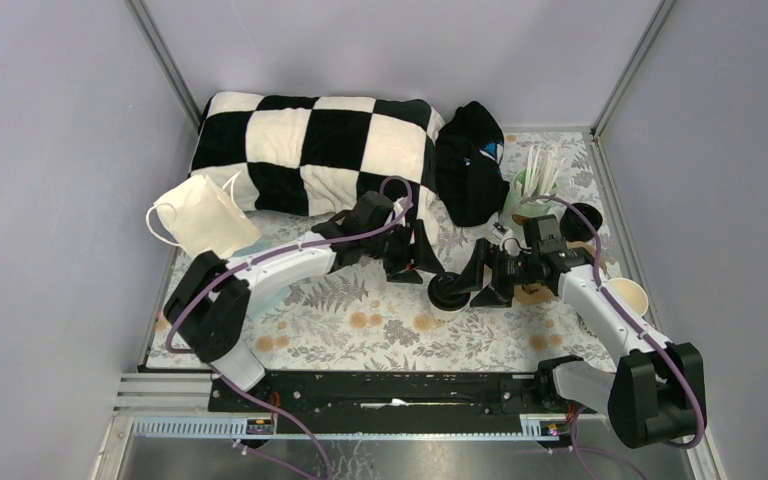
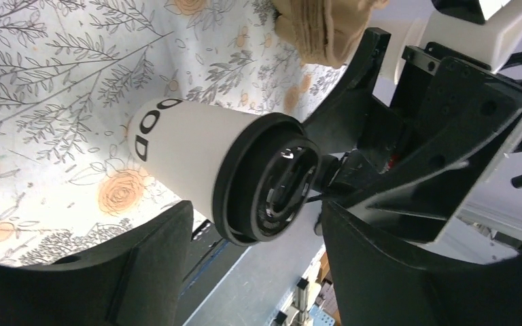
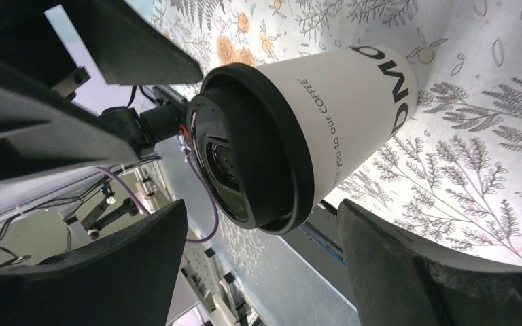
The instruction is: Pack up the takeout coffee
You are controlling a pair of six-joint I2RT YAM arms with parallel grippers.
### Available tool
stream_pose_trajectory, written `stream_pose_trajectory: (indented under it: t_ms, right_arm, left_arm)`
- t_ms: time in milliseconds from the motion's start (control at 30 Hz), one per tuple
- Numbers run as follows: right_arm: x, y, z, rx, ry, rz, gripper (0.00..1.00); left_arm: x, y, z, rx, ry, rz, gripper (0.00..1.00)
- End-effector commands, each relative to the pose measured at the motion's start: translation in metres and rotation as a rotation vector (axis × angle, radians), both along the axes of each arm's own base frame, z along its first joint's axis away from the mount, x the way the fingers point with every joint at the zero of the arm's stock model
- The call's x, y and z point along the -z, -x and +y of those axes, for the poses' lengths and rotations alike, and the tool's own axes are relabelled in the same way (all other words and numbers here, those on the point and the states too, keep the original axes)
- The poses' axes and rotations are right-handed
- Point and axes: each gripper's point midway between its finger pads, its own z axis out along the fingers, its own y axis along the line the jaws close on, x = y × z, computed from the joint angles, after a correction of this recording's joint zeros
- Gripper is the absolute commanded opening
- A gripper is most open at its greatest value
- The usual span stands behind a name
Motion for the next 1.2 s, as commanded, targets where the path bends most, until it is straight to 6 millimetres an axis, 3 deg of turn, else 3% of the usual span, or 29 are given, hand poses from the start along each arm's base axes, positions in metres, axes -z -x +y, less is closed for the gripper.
stream_pose_trajectory:
  t_ms: [0,333,567,700,800,967,1167]
  right_arm:
    - [-0.003,0.009,0.009,-0.025,-0.083,0.048,0.86]
    - [0.029,0.019,0.008,-0.003,-0.08,0.118,0.66]
    - [0.067,0.024,-0.001,0.085,-0.009,0.166,0.54]
    - [0.082,0.015,-0.005,0.143,0.016,0.172,0.54]
    - [0.077,0.005,-0.006,0.151,0.016,0.159,0.64]
    - [0.035,-0.009,0.001,0.086,-0.053,0.045,0.83]
    - [0.021,-0.022,0.001,0.114,-0.156,0.039,0.86]
  left_arm:
    - [0.002,-0.001,-0.009,0.047,0.035,0.008,0.69]
    - [0.036,0.018,0.001,0.069,-0.021,0.032,0.54]
    - [0.062,0.03,0.017,0.044,-0.063,0.054,0.5]
    - [0.075,0.028,0.021,0.031,-0.09,0.057,0.5]
    - [0.079,0.023,0.019,0.024,-0.097,0.051,0.49]
    - [0.084,0.022,0.021,0.026,-0.12,0.049,0.48]
    - [0.085,0.023,0.023,0.032,-0.13,0.043,0.47]
